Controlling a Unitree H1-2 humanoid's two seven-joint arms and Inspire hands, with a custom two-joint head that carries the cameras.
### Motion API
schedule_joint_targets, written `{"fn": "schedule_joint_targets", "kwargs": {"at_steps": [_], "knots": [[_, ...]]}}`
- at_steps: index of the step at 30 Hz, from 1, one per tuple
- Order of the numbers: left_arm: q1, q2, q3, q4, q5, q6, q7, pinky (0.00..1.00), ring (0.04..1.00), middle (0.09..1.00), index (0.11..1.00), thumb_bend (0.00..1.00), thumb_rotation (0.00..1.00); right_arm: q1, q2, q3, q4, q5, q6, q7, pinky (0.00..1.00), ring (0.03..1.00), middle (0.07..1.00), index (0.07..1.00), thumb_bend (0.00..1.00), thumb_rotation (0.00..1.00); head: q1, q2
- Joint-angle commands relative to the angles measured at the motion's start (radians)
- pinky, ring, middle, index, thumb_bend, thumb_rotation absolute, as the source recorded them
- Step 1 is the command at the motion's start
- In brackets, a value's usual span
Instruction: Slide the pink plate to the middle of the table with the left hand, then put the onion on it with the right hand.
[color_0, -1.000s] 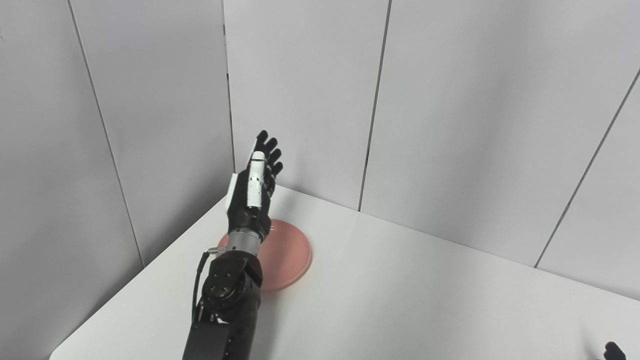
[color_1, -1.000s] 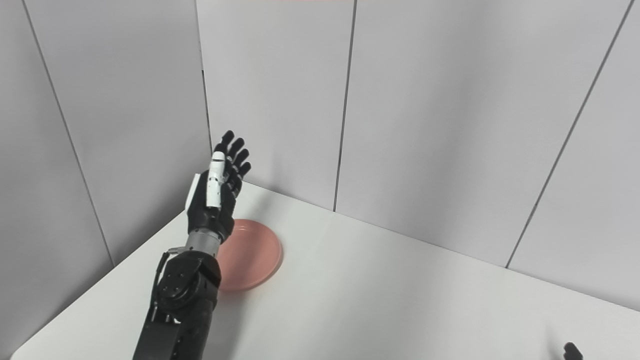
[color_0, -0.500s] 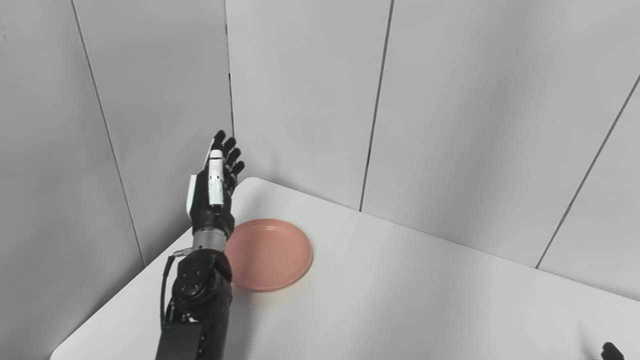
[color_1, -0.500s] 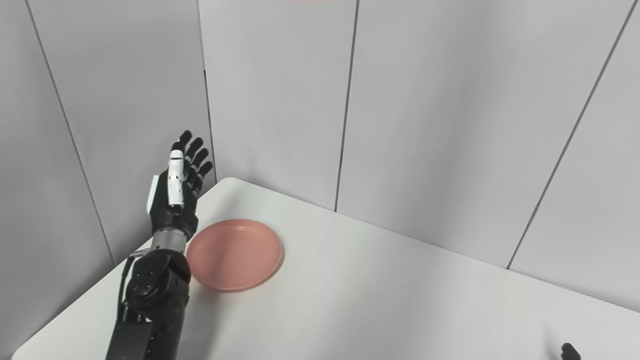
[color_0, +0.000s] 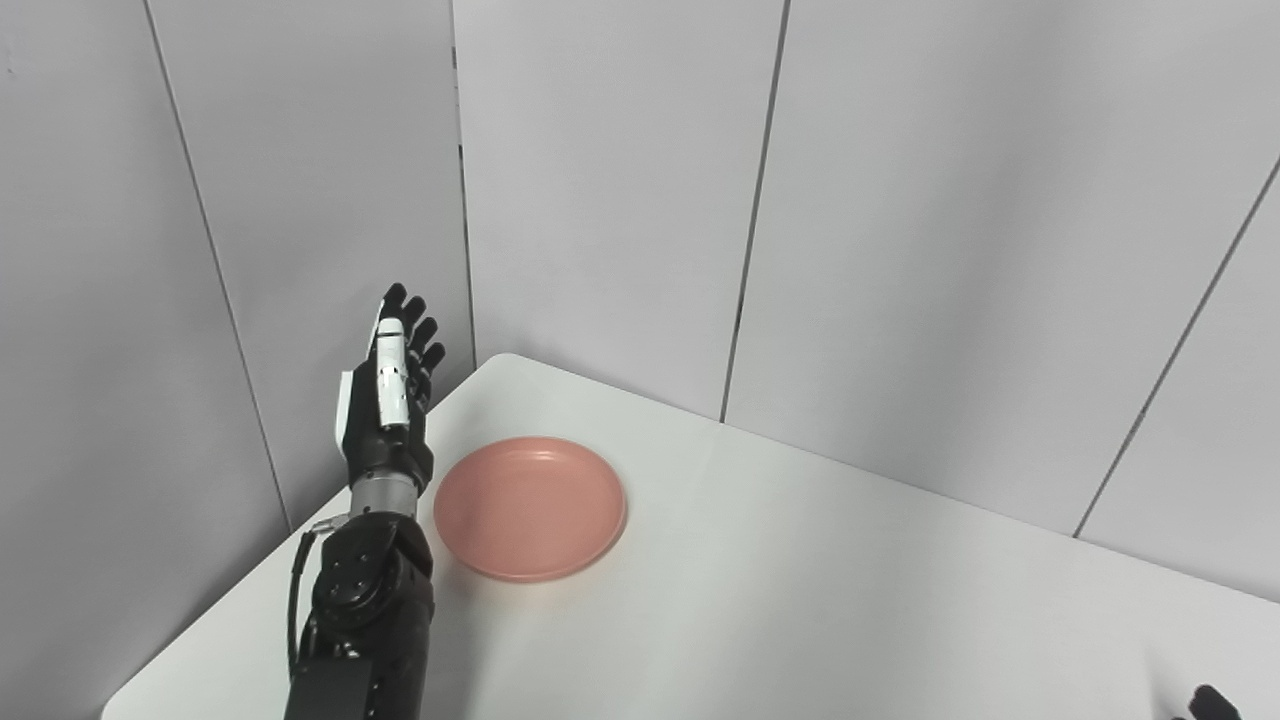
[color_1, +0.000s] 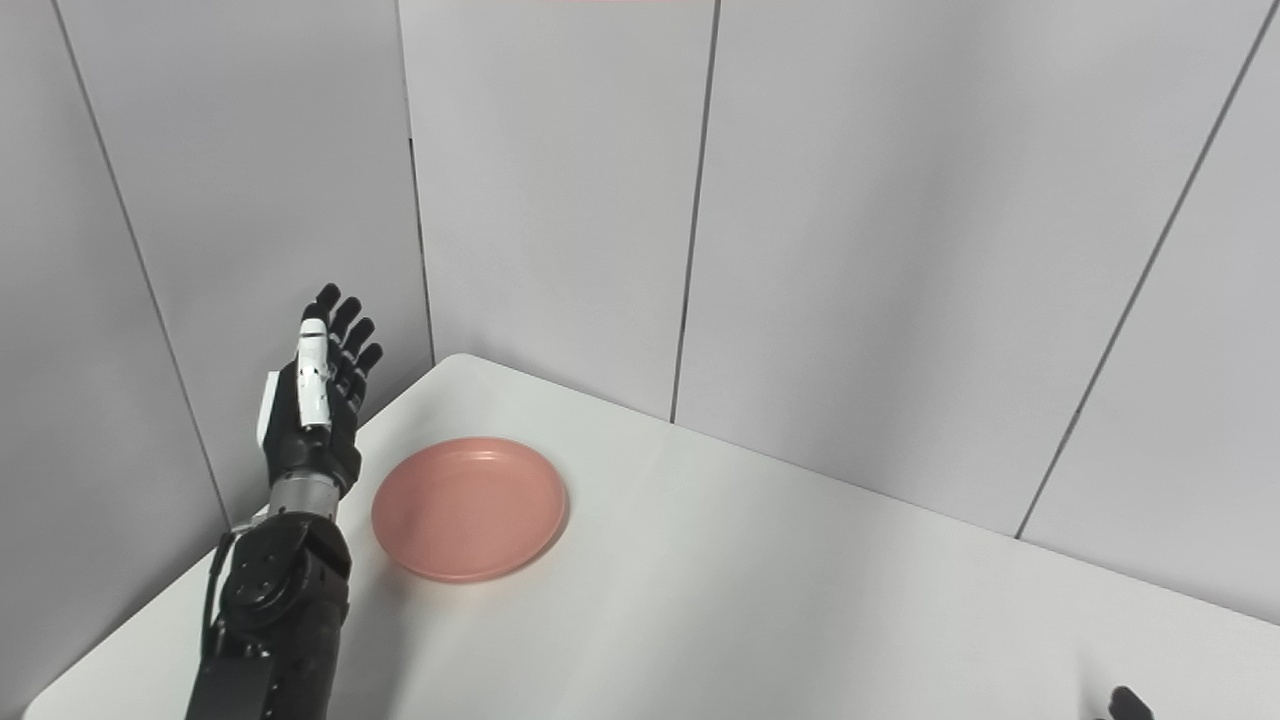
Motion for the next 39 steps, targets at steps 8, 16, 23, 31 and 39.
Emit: {"fn": "schedule_joint_targets", "kwargs": {"at_steps": [8,16,23,31,39], "knots": [[0.006,0.041,0.012,0.003,0.001,-0.009,0.009,0.94,0.943,0.947,0.924,0.41,0.99,0.019,-0.008,-0.007,0.006,0.017,0.038,0.002,1.0,0.879,0.887,0.824,0.4,0.89,0.004,0.007],[0.032,0.033,0.025,0.039,-0.032,-0.016,0.003,0.97,0.956,0.953,0.932,0.38,1.0,0.02,-0.007,-0.007,-0.013,0.02,0.061,-0.008,1.0,0.853,0.872,0.806,0.36,0.89,0.009,0.014],[0.05,0.027,0.021,0.069,-0.035,-0.032,0.002,0.96,0.953,0.952,0.93,0.37,1.0,0.022,-0.012,-0.006,-0.018,0.019,0.061,-0.006,1.0,0.832,0.856,0.784,0.36,0.9,0.012,0.02],[0.057,0.019,0.011,0.076,-0.043,-0.026,0.004,0.96,0.955,0.952,0.927,0.37,1.0,0.023,-0.014,-0.005,-0.026,0.014,0.073,-0.012,1.0,0.823,0.851,0.776,0.39,0.89,0.015,0.024],[0.066,0.022,0.011,0.103,-0.054,-0.031,-0.006,0.98,0.969,0.968,0.944,0.38,1.0,0.023,-0.016,-0.007,-0.033,0.015,0.081,-0.012,1.0,0.827,0.853,0.773,0.39,0.89,0.018,0.029]]}}
